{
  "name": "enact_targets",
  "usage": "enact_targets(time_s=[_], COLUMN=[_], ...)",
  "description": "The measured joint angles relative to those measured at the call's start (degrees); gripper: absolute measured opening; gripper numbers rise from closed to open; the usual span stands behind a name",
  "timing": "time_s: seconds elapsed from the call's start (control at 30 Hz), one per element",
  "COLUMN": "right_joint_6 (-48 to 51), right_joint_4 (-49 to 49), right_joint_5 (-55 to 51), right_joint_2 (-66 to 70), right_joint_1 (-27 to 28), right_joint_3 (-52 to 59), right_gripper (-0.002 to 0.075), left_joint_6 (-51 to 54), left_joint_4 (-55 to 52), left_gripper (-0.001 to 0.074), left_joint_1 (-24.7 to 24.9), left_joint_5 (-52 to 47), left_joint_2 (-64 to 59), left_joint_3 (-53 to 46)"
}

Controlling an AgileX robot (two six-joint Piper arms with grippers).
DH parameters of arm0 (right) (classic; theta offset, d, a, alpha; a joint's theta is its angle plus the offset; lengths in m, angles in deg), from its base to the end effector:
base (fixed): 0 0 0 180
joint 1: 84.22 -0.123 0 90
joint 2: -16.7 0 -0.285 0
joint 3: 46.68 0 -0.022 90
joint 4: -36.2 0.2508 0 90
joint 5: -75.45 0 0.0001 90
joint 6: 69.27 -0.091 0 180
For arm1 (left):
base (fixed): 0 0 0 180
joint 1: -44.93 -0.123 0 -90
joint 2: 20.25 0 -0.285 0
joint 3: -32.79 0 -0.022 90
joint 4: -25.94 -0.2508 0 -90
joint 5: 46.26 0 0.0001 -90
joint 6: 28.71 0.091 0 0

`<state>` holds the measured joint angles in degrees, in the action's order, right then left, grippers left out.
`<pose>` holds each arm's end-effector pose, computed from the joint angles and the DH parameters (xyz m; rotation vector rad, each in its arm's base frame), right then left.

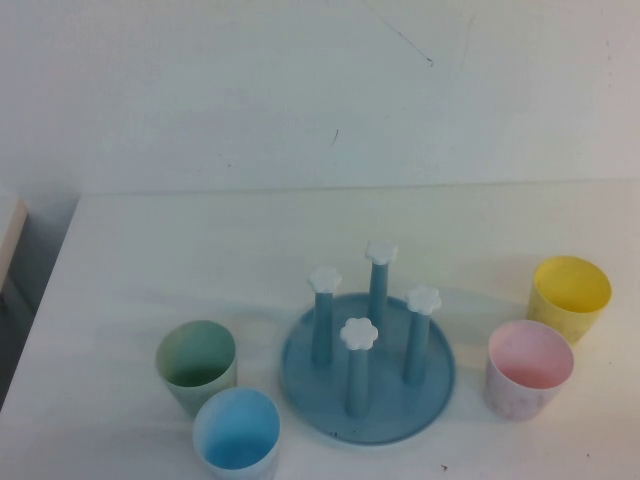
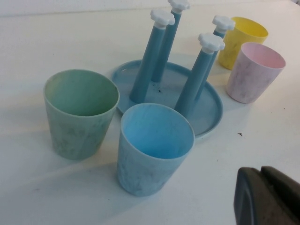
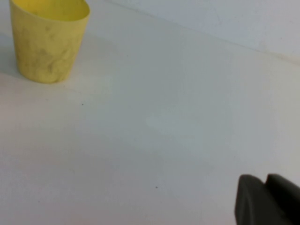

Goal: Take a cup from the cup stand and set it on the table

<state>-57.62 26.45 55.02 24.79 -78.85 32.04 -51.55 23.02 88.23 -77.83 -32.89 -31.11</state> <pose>0.0531 -0.0104 0.1724 -0.2118 1.8710 -0.3698 0.0360 -0.0306 0.2368 0.3701 1.9181 -0.7252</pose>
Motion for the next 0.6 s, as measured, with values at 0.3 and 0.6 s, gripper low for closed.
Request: enact_targets(time_s=[0.3, 0.6], right_joint_6=[0.0, 0.0], right_joint_4=[0.0, 0.0], right_joint_5=[0.0, 0.0], right_joint_2=[0.0, 0.0], right_joint_1=[0.0, 0.0], right_joint_3=[0.0, 0.0], right_gripper=[0.0041, 0.0040], left_joint_6=[1.6, 2.2], left_joint_4=[-1.1, 3.7], left_gripper=[-0.0001, -0.0002], left_joint_1=[-3.2, -23.2], left_joint_5=[2.6, 22.3], left_joint_2=[0.2, 1.5], left_joint_3=[-4.4, -14.7])
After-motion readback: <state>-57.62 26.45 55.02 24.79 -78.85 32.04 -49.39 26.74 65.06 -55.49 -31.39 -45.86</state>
